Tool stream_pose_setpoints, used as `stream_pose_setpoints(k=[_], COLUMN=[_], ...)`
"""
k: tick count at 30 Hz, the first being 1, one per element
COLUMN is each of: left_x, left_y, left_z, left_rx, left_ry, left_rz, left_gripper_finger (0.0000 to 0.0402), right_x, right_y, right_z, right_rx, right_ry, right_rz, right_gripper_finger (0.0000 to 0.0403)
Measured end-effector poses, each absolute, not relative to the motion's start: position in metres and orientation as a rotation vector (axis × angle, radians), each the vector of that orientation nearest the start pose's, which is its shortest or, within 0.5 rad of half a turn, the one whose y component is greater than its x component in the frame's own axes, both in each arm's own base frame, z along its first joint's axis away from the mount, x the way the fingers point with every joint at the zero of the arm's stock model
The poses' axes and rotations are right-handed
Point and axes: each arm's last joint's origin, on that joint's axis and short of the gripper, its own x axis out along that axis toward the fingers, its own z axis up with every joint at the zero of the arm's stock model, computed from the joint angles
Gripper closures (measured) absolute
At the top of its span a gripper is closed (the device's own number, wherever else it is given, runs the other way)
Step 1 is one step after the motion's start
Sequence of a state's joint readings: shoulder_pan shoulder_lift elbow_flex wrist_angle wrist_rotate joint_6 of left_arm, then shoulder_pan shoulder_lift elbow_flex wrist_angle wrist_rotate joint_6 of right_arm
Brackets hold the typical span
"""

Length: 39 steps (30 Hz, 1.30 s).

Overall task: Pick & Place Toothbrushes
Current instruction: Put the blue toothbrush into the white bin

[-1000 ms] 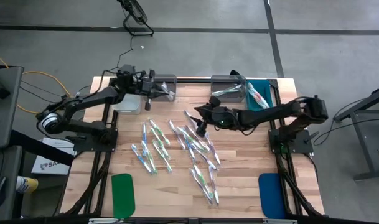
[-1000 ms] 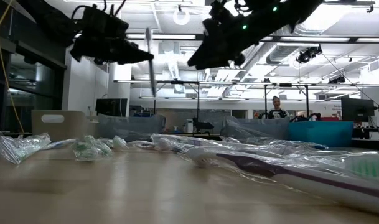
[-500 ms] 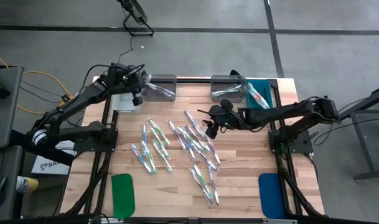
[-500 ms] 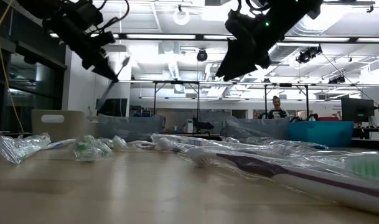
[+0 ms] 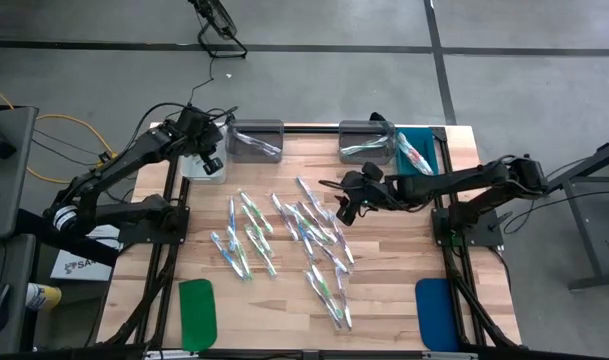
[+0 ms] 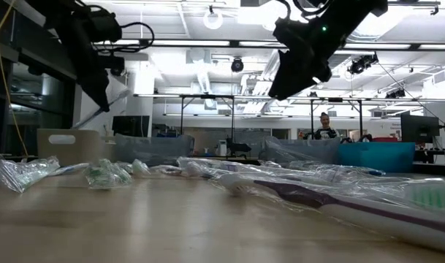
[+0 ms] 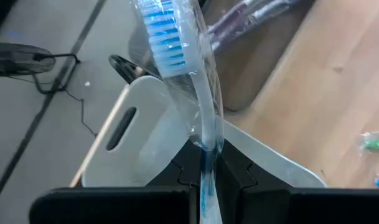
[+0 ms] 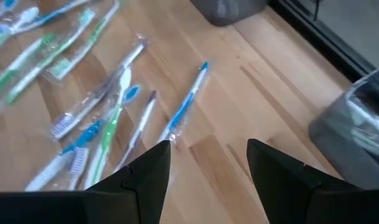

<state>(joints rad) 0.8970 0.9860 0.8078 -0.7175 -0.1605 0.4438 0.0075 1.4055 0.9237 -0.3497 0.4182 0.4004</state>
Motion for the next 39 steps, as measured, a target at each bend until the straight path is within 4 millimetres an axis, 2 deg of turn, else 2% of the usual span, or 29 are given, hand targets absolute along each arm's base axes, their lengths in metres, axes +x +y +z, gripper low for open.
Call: stream_pose_setpoints(k=[16, 21, 28, 31, 39], left_x=[0.121, 0.114, 0.12, 0.123, 0.122], left_y=[0.16, 0.17, 0.181, 0.185, 0.182], left_z=[0.238, 0.229, 0.237, 0.241, 0.239], left_rx=[-0.108, -0.192, -0.228, -0.23, -0.277], left_ry=[1.209, 1.263, 1.246, 1.231, 1.247], left_rz=[0.737, 0.775, 0.781, 0.799, 0.811], left_gripper_finger=[0.0388, 0.0388, 0.0387, 0.0367, 0.028], right_x=[0.265, 0.26, 0.255, 0.252, 0.238], right_y=[0.005, 0.012, 0.022, 0.028, 0.047], right_z=[0.243, 0.24, 0.239, 0.237, 0.234], right_rx=[0.175, 0.155, 0.129, 0.128, 0.106], right_ry=[0.76, 0.795, 0.805, 0.817, 0.836], right_rz=[-0.6, -0.631, -0.65, -0.657, -0.708], right_gripper_finger=[0.0198, 0.0198, 0.0198, 0.0198, 0.0198])
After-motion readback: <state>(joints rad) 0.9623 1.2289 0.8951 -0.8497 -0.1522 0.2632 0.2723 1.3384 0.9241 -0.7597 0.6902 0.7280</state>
